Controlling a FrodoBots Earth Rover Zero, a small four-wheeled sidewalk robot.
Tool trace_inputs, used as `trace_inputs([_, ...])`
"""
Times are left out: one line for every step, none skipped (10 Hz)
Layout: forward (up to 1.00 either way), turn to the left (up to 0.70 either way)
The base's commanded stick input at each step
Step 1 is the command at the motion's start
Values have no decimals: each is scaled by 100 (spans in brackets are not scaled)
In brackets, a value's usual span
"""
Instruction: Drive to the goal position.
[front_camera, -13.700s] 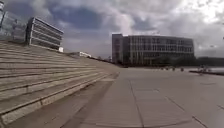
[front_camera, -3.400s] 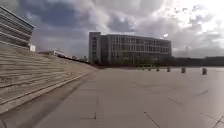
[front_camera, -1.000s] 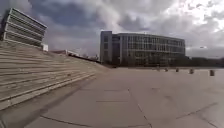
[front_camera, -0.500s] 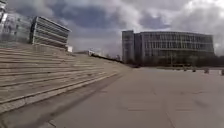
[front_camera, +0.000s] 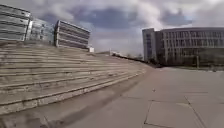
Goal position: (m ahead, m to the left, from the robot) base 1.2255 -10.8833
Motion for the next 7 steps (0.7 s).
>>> trace_inputs([70, -35])
trace_inputs([70, -35])
trace_inputs([70, -35])
trace_inputs([70, -35])
trace_inputs([70, -35])
trace_inputs([70, -35])
trace_inputs([70, -35])
